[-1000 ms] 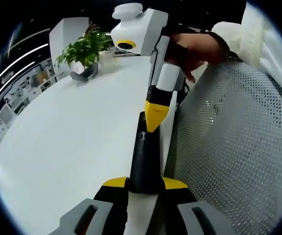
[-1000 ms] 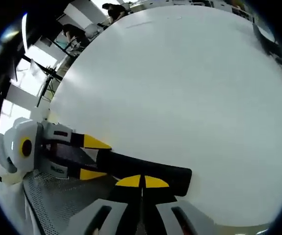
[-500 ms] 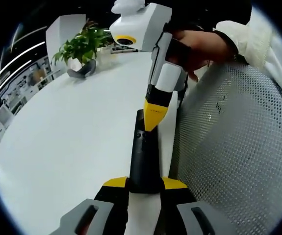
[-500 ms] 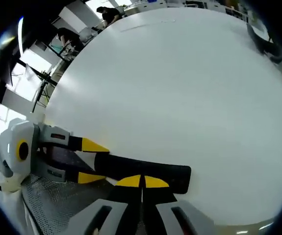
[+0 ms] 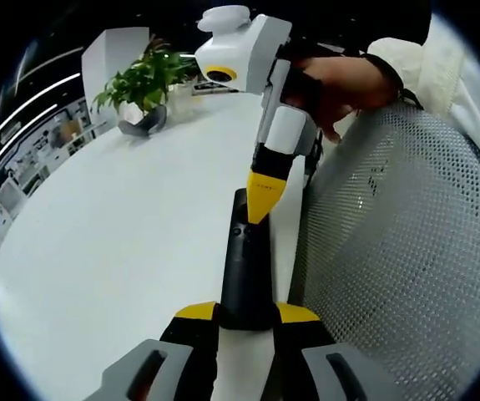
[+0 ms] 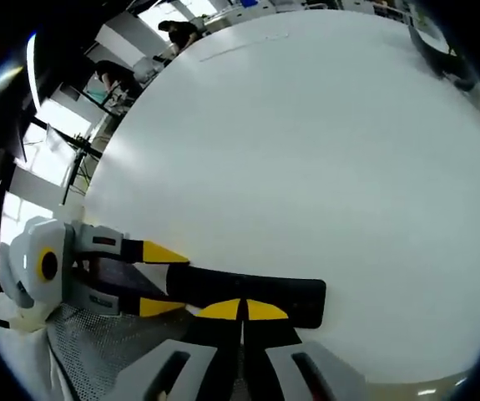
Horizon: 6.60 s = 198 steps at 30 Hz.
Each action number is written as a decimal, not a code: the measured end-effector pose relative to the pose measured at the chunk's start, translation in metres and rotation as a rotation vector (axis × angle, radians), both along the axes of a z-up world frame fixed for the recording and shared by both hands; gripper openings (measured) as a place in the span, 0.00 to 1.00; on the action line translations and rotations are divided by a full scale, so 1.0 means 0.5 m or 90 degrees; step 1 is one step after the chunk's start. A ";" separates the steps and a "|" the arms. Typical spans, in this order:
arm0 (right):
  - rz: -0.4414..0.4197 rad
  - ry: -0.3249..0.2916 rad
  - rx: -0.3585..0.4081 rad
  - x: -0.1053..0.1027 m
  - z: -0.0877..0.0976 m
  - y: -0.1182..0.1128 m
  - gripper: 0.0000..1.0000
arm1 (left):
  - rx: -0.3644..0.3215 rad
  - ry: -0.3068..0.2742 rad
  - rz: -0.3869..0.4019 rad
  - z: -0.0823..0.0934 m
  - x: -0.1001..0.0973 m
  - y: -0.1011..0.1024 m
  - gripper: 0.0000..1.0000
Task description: Press the specified remote control buttons in sequence, fully releasing each button before pressing the next.
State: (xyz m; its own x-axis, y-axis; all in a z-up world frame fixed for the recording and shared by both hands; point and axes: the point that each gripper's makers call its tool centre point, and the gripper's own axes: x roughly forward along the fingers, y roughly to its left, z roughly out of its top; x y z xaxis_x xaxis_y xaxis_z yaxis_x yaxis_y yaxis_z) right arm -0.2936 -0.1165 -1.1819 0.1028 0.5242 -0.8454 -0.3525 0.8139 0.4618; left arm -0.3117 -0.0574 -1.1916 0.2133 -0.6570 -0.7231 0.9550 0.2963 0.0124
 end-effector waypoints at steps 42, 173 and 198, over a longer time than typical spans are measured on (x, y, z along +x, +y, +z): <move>0.008 -0.037 -0.059 0.011 0.001 -0.022 0.00 | -0.016 0.005 0.009 0.002 0.000 0.002 0.25; 0.023 -0.017 -0.001 0.010 -0.007 0.015 0.00 | -0.036 -0.004 -0.026 0.004 -0.016 -0.016 0.24; 0.075 -0.056 -0.032 0.002 -0.005 0.022 0.00 | -0.039 -0.003 -0.027 0.002 -0.016 -0.015 0.24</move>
